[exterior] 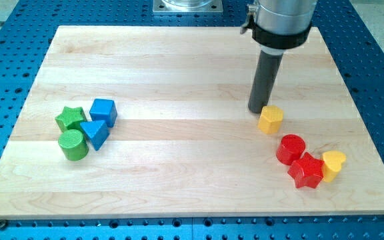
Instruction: Move the blue cube into the yellow hexagon
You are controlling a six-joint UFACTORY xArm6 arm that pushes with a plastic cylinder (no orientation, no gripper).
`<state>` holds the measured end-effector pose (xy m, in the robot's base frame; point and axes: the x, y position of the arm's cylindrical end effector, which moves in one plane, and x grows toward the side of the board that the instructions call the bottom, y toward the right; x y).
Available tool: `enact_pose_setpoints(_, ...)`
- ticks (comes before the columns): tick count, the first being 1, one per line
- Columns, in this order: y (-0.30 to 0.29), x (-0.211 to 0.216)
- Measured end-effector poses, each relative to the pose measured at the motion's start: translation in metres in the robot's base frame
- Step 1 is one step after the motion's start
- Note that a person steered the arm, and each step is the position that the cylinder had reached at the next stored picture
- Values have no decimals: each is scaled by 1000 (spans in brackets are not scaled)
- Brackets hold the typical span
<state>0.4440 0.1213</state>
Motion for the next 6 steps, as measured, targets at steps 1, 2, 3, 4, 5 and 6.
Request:
enact_pose_setpoints(1, -4, 40)
enact_pose_setpoints(2, 9, 48)
enact_pose_setpoints(3, -35, -8)
enact_pose_setpoints(4, -140, -81)
enact_pose_setpoints(5, -227, -85)
enact_pose_setpoints(6, -280, -48)
